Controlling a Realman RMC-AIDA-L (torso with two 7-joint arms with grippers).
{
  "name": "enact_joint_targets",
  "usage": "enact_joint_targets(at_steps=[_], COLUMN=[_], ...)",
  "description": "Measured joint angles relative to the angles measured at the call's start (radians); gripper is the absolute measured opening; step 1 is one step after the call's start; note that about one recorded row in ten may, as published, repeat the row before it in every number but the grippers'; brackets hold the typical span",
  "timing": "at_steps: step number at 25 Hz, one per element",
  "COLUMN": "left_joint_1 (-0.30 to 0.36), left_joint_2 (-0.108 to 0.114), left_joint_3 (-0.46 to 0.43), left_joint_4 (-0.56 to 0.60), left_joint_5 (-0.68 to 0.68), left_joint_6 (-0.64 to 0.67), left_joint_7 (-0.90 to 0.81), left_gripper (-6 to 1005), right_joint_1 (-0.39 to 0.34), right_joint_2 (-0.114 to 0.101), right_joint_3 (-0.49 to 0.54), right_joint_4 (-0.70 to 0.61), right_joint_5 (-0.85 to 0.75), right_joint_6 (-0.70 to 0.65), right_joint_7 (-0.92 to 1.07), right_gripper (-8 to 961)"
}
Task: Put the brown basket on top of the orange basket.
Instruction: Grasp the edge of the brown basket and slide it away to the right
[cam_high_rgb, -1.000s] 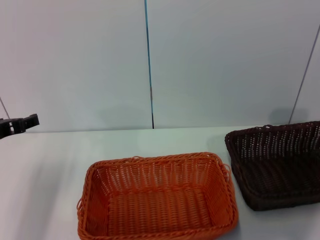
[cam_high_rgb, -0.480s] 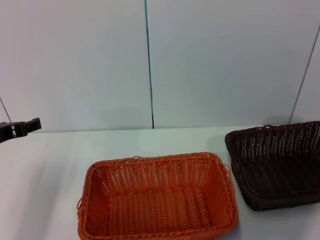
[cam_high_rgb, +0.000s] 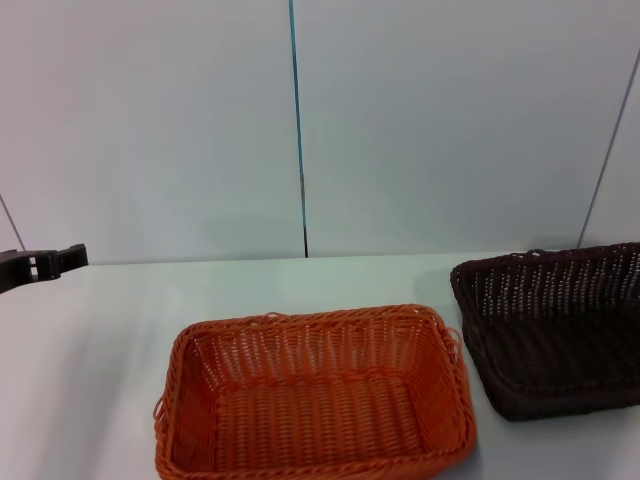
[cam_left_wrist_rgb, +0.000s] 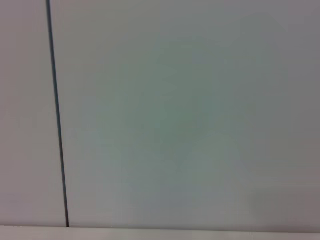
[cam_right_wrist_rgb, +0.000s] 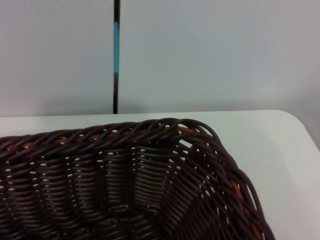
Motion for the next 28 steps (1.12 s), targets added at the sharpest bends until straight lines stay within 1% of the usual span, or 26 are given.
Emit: enact_joint_targets(at_steps=[5,7,11,18,28], left_joint_1=[0.0,-0.001,-0.001,-0.004,-0.009], left_joint_2=[0.001,0.001,0.001,0.003,0.003], left_joint_3=[-0.001,-0.002,-0.002,-0.007,-0.009], left_joint_4=[0.003,0.005,0.013,0.025,0.028], left_joint_5=[0.0,0.0,0.0,0.0,0.0], left_joint_6=[0.0,0.0,0.002,0.007,0.009], left_joint_7=[0.0,0.0,0.0,0.0,0.0], left_gripper=[908,908,909,909,908], right_joint_1=[0.004,0.005,0.005,0.004,0.005], right_joint_2=[0.007,0.013,0.02,0.02,0.012], right_joint_3=[-0.002,-0.001,0.019,0.043,0.057], right_joint_4=[-0.014,-0.015,-0.017,-0.02,-0.014], right_joint_5=[-0.011,-0.036,-0.057,-0.058,-0.065], right_joint_6=[-0.012,-0.027,-0.061,-0.074,-0.038], right_joint_7=[0.0,0.001,0.002,0.002,0.002], right_gripper=[815,815,814,812,810])
